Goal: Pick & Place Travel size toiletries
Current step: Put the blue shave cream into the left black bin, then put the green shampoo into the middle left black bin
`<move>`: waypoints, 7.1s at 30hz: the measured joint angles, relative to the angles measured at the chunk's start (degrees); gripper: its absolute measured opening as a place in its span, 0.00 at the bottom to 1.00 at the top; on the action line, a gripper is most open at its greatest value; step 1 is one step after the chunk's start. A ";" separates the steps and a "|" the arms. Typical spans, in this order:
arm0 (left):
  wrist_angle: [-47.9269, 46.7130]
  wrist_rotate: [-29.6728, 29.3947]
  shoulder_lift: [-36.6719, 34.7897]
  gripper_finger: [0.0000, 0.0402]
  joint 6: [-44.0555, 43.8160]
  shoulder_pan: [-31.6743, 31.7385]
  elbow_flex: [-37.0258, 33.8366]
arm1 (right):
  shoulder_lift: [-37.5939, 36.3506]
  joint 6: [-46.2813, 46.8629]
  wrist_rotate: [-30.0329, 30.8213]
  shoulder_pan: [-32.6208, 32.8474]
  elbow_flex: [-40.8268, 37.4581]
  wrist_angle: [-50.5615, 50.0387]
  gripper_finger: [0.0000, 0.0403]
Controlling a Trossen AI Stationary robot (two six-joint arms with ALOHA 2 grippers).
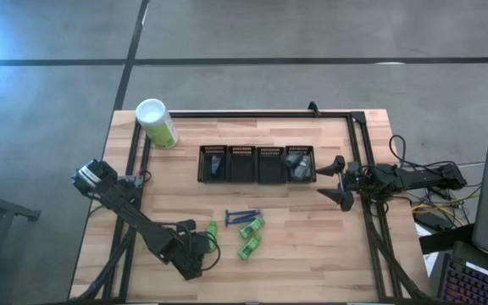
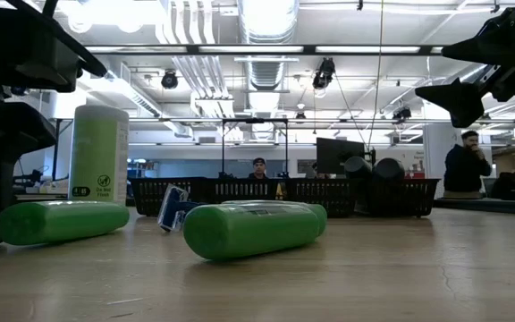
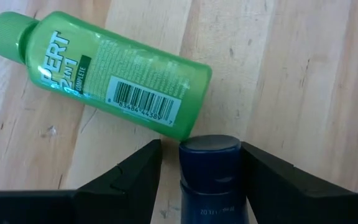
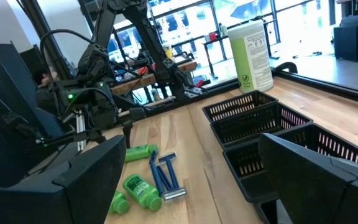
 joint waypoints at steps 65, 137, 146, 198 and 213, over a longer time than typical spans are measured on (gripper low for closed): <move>-8.53 -5.64 -24.95 0.34 4.49 23.24 -0.24 | 0.00 0.00 0.00 0.02 0.00 -0.02 0.90; 3.14 3.22 -16.43 0.58 10.26 61.89 -0.13 | 0.00 0.00 0.00 0.02 0.00 0.00 0.90; -3.08 5.87 -19.22 0.58 11.45 55.02 -0.13 | 0.00 0.00 0.00 0.00 0.00 0.00 0.90; -3.88 -3.22 -17.85 0.58 -25.00 14.51 -5.97 | 0.00 -0.13 0.00 0.02 0.00 -0.02 0.90; -3.43 -8.16 -17.85 0.58 -29.45 9.77 -5.97 | 0.00 0.00 0.00 0.00 0.00 0.00 0.90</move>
